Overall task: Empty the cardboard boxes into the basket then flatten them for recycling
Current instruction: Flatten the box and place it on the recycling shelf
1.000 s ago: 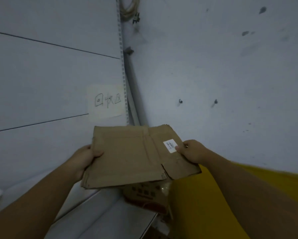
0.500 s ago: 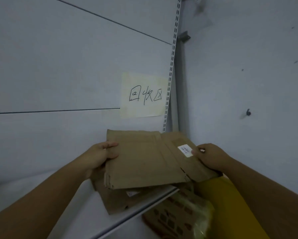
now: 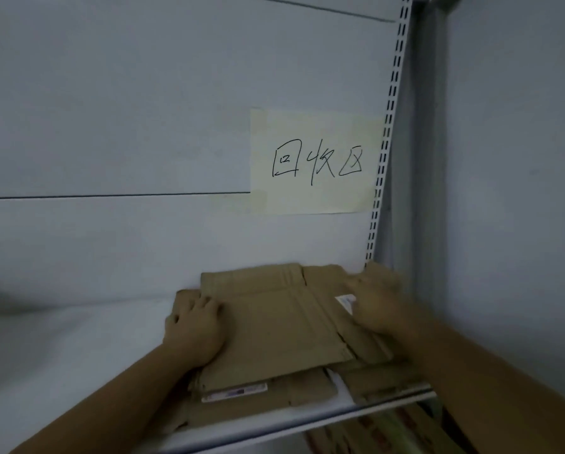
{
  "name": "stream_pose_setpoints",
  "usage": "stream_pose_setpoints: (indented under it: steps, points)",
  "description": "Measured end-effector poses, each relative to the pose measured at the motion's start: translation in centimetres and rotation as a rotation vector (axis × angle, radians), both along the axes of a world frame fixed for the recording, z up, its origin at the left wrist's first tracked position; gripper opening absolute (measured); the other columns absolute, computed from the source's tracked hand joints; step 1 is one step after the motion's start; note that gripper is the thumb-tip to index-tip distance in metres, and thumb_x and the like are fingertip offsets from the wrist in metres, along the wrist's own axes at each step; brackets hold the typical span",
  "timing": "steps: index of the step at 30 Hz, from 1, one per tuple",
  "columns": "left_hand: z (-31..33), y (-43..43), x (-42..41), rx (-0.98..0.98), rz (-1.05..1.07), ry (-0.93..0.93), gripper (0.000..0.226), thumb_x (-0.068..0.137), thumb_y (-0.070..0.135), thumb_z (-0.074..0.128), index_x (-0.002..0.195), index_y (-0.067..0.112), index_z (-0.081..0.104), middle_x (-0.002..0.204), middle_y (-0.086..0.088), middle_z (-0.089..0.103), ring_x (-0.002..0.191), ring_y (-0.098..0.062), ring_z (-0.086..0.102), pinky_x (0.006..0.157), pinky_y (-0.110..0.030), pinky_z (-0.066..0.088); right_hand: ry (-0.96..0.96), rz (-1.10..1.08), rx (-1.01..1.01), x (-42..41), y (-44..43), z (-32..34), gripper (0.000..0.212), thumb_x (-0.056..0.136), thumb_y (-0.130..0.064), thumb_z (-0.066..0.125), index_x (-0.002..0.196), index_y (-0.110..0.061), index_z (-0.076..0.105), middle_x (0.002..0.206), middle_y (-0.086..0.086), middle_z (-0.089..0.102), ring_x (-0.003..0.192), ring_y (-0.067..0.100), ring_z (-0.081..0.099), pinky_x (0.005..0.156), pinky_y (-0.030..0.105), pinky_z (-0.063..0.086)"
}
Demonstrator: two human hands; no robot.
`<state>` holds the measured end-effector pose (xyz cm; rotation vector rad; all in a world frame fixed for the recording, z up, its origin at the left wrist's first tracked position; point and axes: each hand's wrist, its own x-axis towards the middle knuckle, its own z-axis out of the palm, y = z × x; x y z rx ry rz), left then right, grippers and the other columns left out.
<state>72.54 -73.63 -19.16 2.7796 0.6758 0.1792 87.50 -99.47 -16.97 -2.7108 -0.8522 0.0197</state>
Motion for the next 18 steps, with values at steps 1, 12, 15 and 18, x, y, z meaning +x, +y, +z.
stream_pose_setpoints:
  steps: [1, 12, 15, 18]
  points:
    - [0.1, -0.3, -0.1, -0.008, 0.001, -0.007, 0.045, 0.097, 0.026, 0.025, 0.142, 0.025, 0.031, 0.155, 0.0, 0.023, 0.142, -0.022, 0.019, 0.112, -0.046, 0.019, 0.021, 0.059, 0.048, 0.4, 0.7, -0.4, 0.053, 0.097, -0.031, 0.033, 0.146, -0.013, 0.023, 0.144, 0.018, 0.039, 0.127, 0.027, 0.041, 0.107, 0.025, 0.025]
    - [0.2, -0.8, 0.1, 0.077, 0.091, 0.004, 0.045, 0.1, 0.029, 0.028, 0.145, 0.03, 0.03, 0.157, 0.003, 0.021, 0.144, -0.016, 0.018, 0.114, -0.04, 0.016, -0.053, 0.219, 0.118, 2.8, 1.5, -4.1, 0.052, 0.092, -0.058, 0.032, 0.137, -0.033, 0.039, 0.149, -0.008, 0.034, 0.137, 0.017, 0.03, 0.113, 0.043, 0.024]
    - [0.4, -1.6, -0.1, 0.052, 0.094, -0.031, 0.044, 0.098, 0.029, 0.033, 0.142, 0.029, 0.036, 0.155, 0.003, 0.026, 0.142, -0.017, 0.024, 0.114, -0.039, 0.019, -0.075, 0.205, 0.123, 3.2, 1.5, -4.3, 0.056, 0.087, -0.064, 0.036, 0.133, -0.033, 0.042, 0.145, -0.005, 0.04, 0.132, 0.018, 0.036, 0.109, 0.043, 0.029]
    - [0.8, -1.6, -0.8, 0.031, 0.129, -0.098, 0.042, 0.094, 0.029, 0.039, 0.136, 0.025, 0.046, 0.15, 0.0, 0.033, 0.133, -0.022, 0.036, 0.109, -0.034, 0.028, -0.247, 0.271, 0.11, 2.6, 2.0, -4.3, 0.044, 0.087, -0.058, 0.036, 0.112, -0.031, 0.061, 0.124, 0.003, 0.057, 0.111, 0.022, 0.053, 0.095, 0.044, 0.043]
